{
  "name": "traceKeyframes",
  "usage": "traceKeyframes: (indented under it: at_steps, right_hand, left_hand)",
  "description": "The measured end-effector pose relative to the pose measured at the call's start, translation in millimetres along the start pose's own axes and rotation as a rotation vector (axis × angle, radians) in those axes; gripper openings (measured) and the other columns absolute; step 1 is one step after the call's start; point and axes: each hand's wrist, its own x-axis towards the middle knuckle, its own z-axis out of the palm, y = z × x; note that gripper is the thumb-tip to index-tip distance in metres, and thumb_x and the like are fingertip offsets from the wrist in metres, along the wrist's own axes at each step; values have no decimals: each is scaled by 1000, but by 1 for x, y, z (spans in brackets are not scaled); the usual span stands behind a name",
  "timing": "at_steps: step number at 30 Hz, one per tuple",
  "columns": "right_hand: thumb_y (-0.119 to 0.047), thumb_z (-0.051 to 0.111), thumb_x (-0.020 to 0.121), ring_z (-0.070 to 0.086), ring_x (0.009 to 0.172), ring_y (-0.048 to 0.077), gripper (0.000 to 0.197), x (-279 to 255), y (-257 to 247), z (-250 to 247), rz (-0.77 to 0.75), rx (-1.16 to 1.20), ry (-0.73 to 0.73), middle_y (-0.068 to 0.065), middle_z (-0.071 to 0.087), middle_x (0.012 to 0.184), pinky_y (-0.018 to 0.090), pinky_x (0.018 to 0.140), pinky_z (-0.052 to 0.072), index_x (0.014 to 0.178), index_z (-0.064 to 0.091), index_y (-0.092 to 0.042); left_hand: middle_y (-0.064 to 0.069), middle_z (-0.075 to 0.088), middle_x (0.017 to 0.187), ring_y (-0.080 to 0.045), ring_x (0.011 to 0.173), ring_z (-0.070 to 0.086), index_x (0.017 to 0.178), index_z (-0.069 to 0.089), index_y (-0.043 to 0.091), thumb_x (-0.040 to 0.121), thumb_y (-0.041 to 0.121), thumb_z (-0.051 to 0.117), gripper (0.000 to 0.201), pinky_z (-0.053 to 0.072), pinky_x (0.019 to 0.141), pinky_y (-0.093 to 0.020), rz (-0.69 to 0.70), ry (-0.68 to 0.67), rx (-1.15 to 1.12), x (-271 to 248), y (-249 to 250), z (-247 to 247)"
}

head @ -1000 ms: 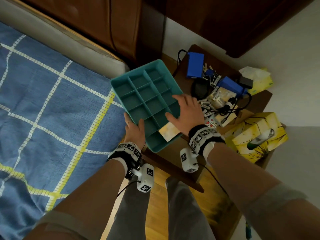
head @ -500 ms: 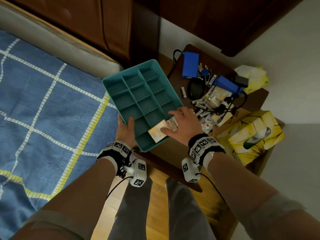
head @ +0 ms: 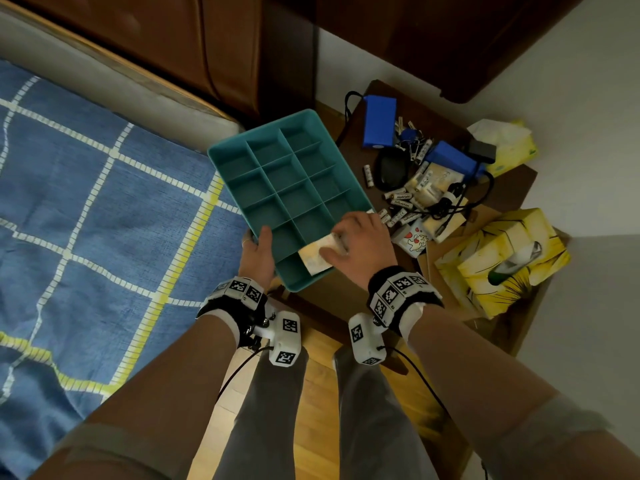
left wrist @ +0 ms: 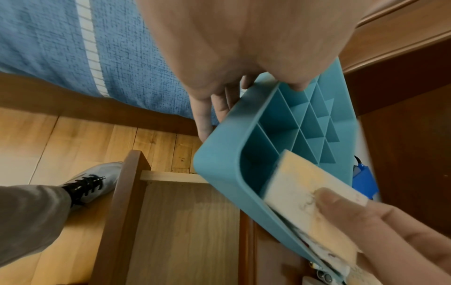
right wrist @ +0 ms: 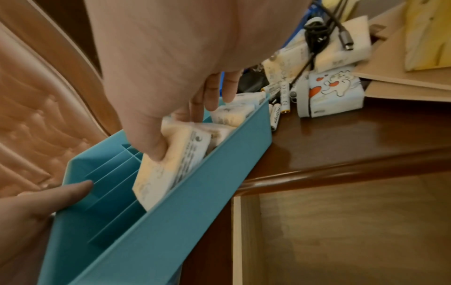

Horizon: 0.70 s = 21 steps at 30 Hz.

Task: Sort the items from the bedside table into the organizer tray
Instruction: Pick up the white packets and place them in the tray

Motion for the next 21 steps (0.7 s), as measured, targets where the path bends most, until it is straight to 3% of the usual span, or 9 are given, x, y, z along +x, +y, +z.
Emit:
traceKeyframes:
  at_steps: [4, 6, 10, 14, 16, 19, 21]
  right_hand:
    - [-41, 65, 85, 53, 94, 22, 32, -9, 4, -5, 118, 189, 65, 2, 60, 98, 40, 82, 49, 105, 55, -18]
    - [-37, 64, 87, 60, 88, 22, 30, -13, 6, -10, 168, 273, 48, 2, 62, 97, 40, 76, 54, 109, 51, -22]
    - [-35, 68, 88, 62, 94, 23, 32, -7, 4, -18, 80, 177, 3, 4, 59, 112, 37, 81, 53, 118, 61, -24]
    - [-40, 66, 90, 61, 105, 23, 44, 1, -7, -8, 43, 11, -76, 7, 53, 125, 36, 86, 53, 132, 59, -27]
    - [-41, 65, 90, 61, 105, 21, 51, 1, -9, -5, 55, 50, -35, 5, 55, 125, 35, 85, 53, 137, 54, -24]
    - [-35, 67, 87, 62, 87, 13, 41, -3, -5, -6, 58, 199, 53, -5, 61, 111, 33, 77, 54, 125, 56, -23]
    - [-31, 70, 87, 63, 83, 9, 27, -6, 1, -5, 40, 220, 53, -7, 66, 102, 35, 77, 55, 111, 63, -23]
  left_hand:
    - [-5, 60, 124, -24, 110, 61, 141, 36, 17, 98, 45, 46, 52, 51, 96, -53, 56, -4, 9, -4, 1, 4]
    - [-5, 57, 129, -26, 113, 60, 140, 34, 22, 86, 60, 50, 68, 50, 96, -54, 53, -3, 13, -2, -2, 6]
    - [-4, 50, 140, -28, 122, 54, 138, 32, 43, 59, 91, 53, 94, 47, 98, -56, 34, 8, 60, 25, -31, 2]
    - [-5, 47, 142, -30, 125, 51, 138, 29, 48, 51, 97, 50, 102, 47, 97, -58, 30, 3, 102, 31, -38, 1]
    - [-6, 45, 144, -31, 125, 51, 139, 28, 50, 50, 98, 50, 104, 47, 97, -59, 40, -4, 124, 35, -39, 0]
    - [-8, 44, 144, -32, 124, 51, 145, 25, 47, 52, 98, 48, 108, 46, 98, -58, 64, 2, 158, 34, -35, 0]
    - [-10, 43, 145, -33, 125, 51, 149, 20, 41, 53, 98, 45, 115, 45, 101, -57, 85, 1, 175, 26, -27, 3]
